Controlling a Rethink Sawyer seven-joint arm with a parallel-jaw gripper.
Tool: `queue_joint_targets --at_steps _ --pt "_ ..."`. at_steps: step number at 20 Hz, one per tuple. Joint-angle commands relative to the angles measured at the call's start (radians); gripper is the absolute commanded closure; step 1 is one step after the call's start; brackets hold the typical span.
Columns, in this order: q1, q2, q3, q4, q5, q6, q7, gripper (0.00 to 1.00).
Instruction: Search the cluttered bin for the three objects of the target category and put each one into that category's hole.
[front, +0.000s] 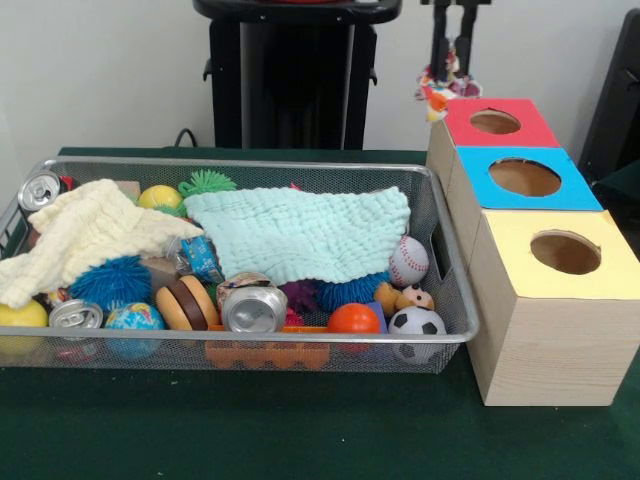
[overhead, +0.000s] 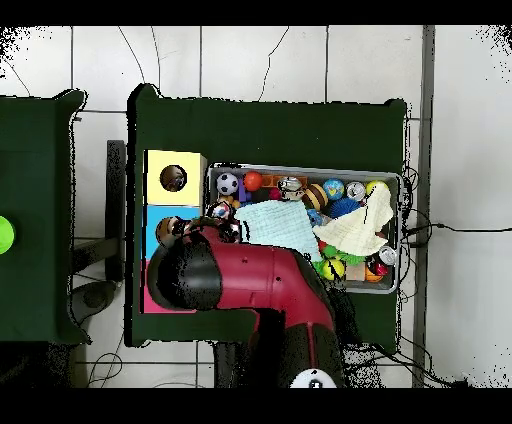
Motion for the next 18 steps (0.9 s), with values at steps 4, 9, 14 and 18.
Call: queue_joint_targets --at_steps 4,9,14,18 --pt "0.111 0.038 -0.027 0.004 0.060 0.059 0.286 1.00" --pt "0.157 0.119 -0.043 -0.062 0.085 0.025 0.311 1.00" --pt "0.156 0.181 -0.051 -0.117 0.098 0.007 0.276 1.00" --pt "0.138 0.228 -0.044 -0.143 0.096 -0.041 0.241 1.00"
